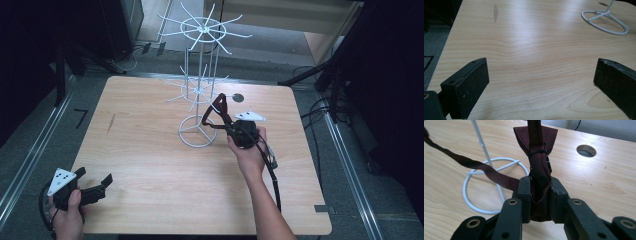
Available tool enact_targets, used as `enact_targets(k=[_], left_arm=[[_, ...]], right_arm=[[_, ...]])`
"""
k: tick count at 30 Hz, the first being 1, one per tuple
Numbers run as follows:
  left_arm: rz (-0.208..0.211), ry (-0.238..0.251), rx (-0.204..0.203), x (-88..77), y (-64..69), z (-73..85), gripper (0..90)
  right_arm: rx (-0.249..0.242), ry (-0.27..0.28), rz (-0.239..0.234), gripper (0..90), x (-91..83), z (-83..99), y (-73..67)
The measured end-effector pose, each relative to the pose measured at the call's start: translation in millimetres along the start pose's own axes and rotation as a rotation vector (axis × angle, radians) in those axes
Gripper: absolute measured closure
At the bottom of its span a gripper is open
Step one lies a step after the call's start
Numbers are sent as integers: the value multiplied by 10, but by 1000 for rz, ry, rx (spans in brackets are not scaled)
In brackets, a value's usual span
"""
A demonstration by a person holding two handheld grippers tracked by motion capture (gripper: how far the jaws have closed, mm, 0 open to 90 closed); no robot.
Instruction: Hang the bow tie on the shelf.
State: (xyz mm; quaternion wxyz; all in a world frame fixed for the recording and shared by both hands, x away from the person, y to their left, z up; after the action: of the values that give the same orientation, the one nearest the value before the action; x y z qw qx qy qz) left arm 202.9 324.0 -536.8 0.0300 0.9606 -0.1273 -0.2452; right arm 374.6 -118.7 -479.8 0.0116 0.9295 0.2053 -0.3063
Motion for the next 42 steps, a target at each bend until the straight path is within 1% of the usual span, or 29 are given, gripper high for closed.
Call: enact_targets(k=[1,2,3,4,5,6,7,8,9,10,11,12,13,14,15,16,17,18,19,22,24,28,31,33,34,39,40,41,42], left_arm=[[-4,3,4,-4,3,0,4],[-2,3,4,-6,4,1,4],[-3,2,2,-8,4,2,4],[-4,3,-1,-6,2,2,4],[-6,4,-4,-6,0,2,4],[-7,4,-6,-7,0,2,4],[-7,6,-5,-6,1,2,4],[-7,6,-5,-7,2,2,4],[-6,3,-2,-8,1,2,4],[-3,2,0,-8,2,2,4],[-3,2,0,-8,2,2,4],[-2,2,2,-6,1,2,4],[-3,2,3,-5,3,2,4],[-4,2,4,-5,4,1,4],[-3,1,5,-5,5,1,4],[-3,2,5,-5,6,1,4],[-1,2,5,-7,7,1,4],[0,3,5,-8,7,2,4],[0,4,4,-8,7,2,4],[-2,1,7,-4,10,1,4],[-2,-2,9,-3,11,1,4],[1,-1,6,-3,9,1,4],[1,2,5,-8,5,1,4],[3,4,4,-8,3,2,4],[4,3,4,-9,3,1,4],[4,1,7,-5,9,1,4],[5,1,8,-6,9,1,4],[7,2,10,-8,9,2,4],[8,2,10,-8,8,2,4]], right_arm=[[0,0,0,749,0,0,0],[24,7,-18,735,19,7,-16],[24,7,-18,735,19,7,-16],[55,9,-21,711,46,23,-23],[61,14,-23,691,59,26,-27],[61,14,-23,691,59,26,-27],[66,17,-28,667,65,28,-37],[59,25,-35,607,71,27,-52],[55,24,-36,578,72,28,-57],[56,17,-64,514,78,36,-58],[57,13,-76,454,81,44,-52],[57,13,-76,454,81,44,-52],[57,13,-81,408,83,55,-46],[55,10,-79,356,79,67,-38],[53,8,-68,258,57,88,-16],[53,8,-68,258,57,88,-16],[56,10,-79,228,39,96,-6],[59,15,-91,212,16,104,3],[59,23,-115,171,-34,127,15],[43,21,-131,138,-90,172,30],[41,20,-136,131,-102,180,35],[55,37,-151,131,-172,209,80],[53,43,-150,131,-222,241,110],[53,42,-141,130,-255,271,136],[54,48,-131,131,-305,310,181],[73,63,-121,130,-412,411,319],[73,63,-121,130,-412,411,319],[74,62,-121,130,-434,437,353],[81,58,-111,131,-473,496,429]])
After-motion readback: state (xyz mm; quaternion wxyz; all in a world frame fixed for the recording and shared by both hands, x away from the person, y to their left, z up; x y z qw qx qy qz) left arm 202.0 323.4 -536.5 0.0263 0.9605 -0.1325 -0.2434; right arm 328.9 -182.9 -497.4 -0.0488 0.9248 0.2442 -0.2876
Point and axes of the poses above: each handheld gripper's, and its own axes: x roughly forward along the jaws, z roughly out of its underside, y roughly to its right, the point moved 3 cm from there along x, roughly forward along the jaws, and after that the axes turned 2 degrees about x, right-handed, at the moved point
